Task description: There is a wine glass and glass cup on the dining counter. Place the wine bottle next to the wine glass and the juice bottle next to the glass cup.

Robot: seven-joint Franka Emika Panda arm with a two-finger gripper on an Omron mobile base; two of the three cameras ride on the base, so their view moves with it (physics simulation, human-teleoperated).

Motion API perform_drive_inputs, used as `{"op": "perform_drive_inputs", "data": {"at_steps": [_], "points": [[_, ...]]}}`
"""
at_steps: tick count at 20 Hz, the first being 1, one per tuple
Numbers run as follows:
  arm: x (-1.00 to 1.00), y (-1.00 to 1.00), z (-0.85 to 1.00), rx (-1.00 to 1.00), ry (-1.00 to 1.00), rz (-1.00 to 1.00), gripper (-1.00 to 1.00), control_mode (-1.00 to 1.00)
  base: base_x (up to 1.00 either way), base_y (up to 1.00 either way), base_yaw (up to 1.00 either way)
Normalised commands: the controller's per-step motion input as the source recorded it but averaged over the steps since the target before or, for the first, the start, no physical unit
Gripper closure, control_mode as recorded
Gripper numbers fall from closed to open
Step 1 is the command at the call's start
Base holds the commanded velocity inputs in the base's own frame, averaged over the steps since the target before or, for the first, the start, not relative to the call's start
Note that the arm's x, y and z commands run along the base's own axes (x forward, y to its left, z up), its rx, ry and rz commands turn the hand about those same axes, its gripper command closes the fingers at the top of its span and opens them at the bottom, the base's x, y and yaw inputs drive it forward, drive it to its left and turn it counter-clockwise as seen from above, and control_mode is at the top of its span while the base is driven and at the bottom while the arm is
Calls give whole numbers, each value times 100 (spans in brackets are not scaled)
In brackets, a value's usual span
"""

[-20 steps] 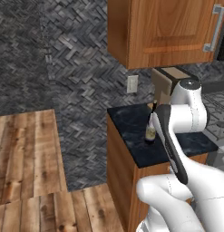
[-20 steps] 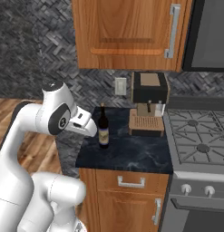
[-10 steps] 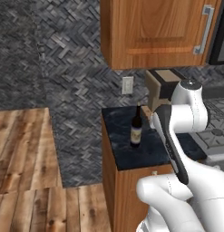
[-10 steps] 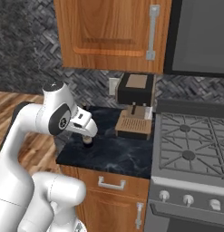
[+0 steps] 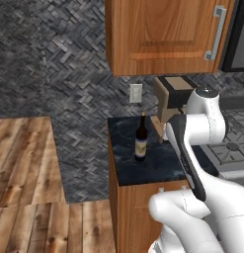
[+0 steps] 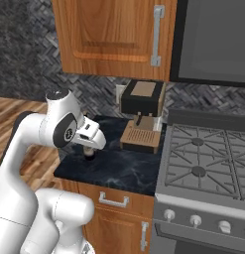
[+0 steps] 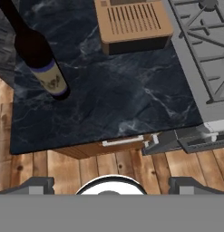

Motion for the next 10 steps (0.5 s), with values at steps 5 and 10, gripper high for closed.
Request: {"op": "perform_drive_inputs", "data": {"at_steps": [5, 10], "points": [[0, 0, 0, 0, 0, 0, -100, 100, 35, -15, 2], [0, 0, 0, 0, 0, 0, -100, 100, 29, -11, 0]]}}
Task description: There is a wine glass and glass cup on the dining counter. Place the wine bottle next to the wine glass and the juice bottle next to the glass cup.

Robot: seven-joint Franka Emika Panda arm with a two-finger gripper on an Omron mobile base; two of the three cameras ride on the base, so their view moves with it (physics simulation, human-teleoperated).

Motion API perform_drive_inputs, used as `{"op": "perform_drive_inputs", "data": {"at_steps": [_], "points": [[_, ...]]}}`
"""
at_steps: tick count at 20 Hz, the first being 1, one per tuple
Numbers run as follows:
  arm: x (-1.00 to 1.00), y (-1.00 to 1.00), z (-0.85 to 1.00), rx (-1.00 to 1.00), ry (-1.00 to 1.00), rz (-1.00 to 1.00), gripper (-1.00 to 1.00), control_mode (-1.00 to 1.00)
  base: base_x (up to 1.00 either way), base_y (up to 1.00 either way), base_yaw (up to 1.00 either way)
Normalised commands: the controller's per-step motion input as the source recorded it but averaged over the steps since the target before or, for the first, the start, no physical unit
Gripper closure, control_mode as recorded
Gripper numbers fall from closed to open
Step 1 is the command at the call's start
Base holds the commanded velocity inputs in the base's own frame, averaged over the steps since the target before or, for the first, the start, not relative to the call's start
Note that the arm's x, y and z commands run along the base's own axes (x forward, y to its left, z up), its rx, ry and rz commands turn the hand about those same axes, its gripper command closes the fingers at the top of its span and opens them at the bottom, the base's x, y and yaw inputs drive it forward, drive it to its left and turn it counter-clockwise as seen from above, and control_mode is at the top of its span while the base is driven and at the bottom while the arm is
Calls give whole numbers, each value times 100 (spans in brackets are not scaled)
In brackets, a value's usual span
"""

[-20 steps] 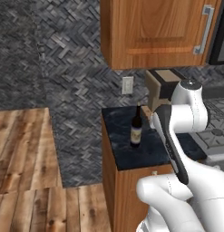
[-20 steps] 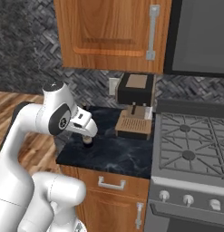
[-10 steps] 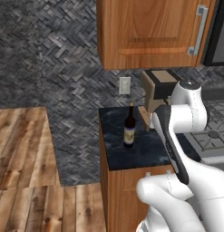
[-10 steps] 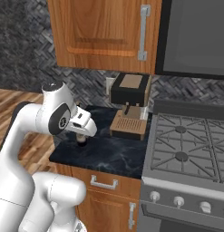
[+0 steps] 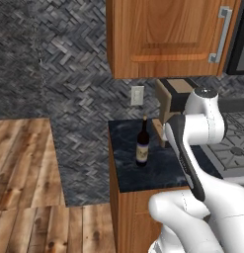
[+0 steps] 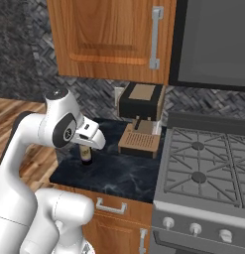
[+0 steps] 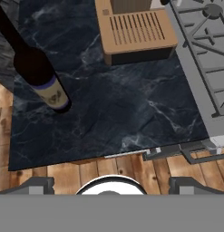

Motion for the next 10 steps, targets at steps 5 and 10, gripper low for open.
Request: {"op": "perform_drive_inputs", "data": {"at_steps": [5, 10], "points": [[0, 0, 0, 0, 0, 0, -100, 100, 11, -4, 0], [0, 0, 0, 0, 0, 0, -100, 100, 0, 0, 0]]}}
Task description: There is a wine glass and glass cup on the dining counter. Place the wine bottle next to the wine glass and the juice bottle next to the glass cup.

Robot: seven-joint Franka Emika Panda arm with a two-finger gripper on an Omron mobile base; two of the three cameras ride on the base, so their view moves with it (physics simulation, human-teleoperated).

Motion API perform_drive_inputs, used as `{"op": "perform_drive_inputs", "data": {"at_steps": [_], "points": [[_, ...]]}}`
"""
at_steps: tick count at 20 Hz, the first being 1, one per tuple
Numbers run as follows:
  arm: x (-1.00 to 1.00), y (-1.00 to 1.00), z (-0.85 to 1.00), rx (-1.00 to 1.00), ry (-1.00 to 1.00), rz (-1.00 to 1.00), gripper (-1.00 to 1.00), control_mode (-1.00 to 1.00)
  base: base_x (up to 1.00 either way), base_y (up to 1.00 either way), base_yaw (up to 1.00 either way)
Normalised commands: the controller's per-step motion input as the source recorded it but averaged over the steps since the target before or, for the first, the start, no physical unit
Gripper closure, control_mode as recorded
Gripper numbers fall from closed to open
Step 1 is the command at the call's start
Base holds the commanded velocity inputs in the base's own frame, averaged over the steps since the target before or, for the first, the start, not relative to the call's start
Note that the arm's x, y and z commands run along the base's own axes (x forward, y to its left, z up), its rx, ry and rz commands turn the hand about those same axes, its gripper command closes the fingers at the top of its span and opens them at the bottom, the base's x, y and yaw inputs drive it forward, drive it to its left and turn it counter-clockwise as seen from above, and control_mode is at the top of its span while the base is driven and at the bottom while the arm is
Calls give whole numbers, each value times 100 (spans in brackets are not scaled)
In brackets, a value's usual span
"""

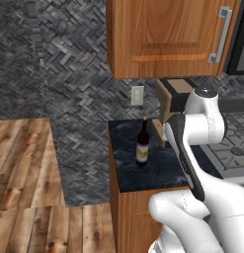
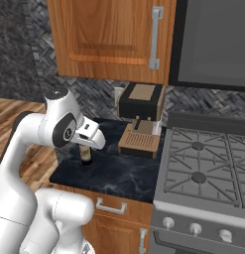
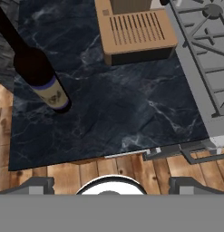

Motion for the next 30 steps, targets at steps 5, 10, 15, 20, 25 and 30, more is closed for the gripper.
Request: {"op": "perform_drive_inputs", "data": {"at_steps": [5, 10, 15, 20, 25, 30], "points": [[0, 0, 0, 0, 0, 0, -100, 100, 0, 0, 0], [0, 0, 0, 0, 0, 0, -100, 100, 0, 0, 0], [0, 0, 0, 0, 0, 0, -100, 100, 0, 0, 0], [-4, 2, 0, 0, 0, 0, -100, -100, -3, 0, 0], [-18, 22, 0, 0, 0, -6, -100, -100, 0, 0, 0], [-26, 28, 0, 0, 0, -22, -100, -100, 0, 0, 0]]}}
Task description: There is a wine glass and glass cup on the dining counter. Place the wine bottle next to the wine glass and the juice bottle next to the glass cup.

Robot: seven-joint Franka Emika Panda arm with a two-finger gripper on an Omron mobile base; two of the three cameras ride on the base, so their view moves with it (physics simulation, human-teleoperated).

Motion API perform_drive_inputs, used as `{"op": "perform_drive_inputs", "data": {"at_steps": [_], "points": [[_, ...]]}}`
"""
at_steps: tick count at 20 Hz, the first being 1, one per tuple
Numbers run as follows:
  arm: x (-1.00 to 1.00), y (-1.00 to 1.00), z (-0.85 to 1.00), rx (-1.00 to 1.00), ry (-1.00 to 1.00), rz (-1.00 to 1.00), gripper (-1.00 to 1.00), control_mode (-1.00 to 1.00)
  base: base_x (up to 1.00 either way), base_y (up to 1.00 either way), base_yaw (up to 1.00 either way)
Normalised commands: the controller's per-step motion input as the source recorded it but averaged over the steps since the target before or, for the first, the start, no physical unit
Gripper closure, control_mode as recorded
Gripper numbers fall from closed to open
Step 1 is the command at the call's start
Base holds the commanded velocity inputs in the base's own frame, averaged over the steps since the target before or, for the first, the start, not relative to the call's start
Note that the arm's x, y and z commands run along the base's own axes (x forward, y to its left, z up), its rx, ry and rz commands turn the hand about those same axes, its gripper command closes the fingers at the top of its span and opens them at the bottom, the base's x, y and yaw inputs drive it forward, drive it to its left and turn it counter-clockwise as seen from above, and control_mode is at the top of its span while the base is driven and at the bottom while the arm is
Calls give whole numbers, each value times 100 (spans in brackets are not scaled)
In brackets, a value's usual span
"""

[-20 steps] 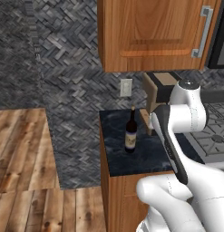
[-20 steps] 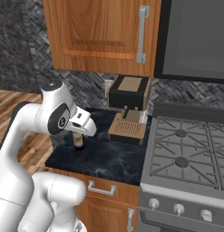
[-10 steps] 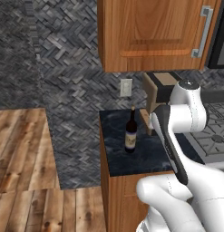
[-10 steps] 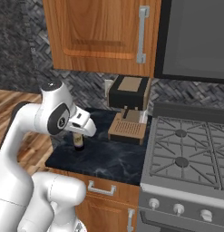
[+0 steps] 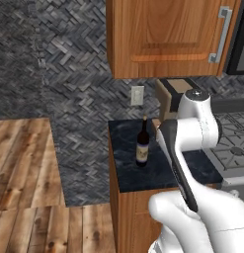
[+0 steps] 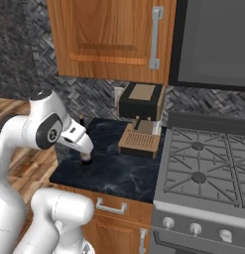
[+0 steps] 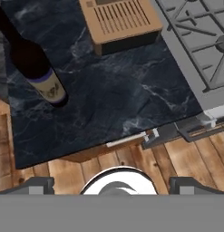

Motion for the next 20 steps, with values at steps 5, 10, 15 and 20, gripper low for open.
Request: {"op": "perform_drive_inputs", "data": {"at_steps": [5, 10, 15, 20], "points": [[-27, 26, -2, 0, -2, -23, -100, -100, 0, 0, 0], [-24, 43, -17, -8, -26, -8, -100, -100, 0, 0, 0], [-2, 34, -10, -20, -38, -6, -100, -100, 0, 0, 0], [-1, 29, -12, -24, -37, -7, -100, -100, 0, 0, 0]]}}
